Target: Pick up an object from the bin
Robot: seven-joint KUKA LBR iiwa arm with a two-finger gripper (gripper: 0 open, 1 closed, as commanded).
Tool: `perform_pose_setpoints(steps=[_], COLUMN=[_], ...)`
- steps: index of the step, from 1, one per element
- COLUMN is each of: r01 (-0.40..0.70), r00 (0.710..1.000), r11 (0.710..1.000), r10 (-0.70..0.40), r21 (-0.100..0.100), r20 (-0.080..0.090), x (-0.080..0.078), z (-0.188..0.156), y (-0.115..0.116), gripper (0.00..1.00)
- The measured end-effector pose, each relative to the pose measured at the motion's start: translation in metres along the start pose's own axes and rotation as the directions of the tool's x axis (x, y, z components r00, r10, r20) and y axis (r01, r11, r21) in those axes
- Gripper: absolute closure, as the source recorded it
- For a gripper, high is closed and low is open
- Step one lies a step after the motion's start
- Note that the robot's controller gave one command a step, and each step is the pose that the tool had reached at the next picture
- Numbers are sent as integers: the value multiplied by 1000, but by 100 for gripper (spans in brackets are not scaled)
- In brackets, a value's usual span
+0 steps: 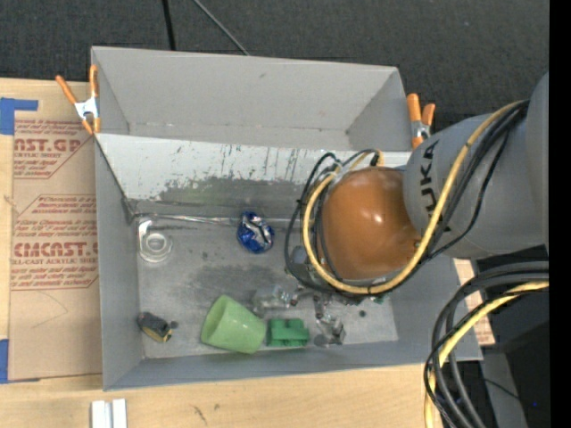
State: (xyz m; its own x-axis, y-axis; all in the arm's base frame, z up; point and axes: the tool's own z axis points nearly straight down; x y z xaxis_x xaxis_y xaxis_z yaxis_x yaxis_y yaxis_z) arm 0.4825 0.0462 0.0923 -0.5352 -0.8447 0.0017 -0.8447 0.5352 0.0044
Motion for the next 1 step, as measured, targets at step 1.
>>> perform_pose_setpoints(steps=[1], r01=[115], r00=[993], r11=[993], r10=[-115], r21=[2], r20=[1], x=[5], z=[18], y=[1], gripper=[0])
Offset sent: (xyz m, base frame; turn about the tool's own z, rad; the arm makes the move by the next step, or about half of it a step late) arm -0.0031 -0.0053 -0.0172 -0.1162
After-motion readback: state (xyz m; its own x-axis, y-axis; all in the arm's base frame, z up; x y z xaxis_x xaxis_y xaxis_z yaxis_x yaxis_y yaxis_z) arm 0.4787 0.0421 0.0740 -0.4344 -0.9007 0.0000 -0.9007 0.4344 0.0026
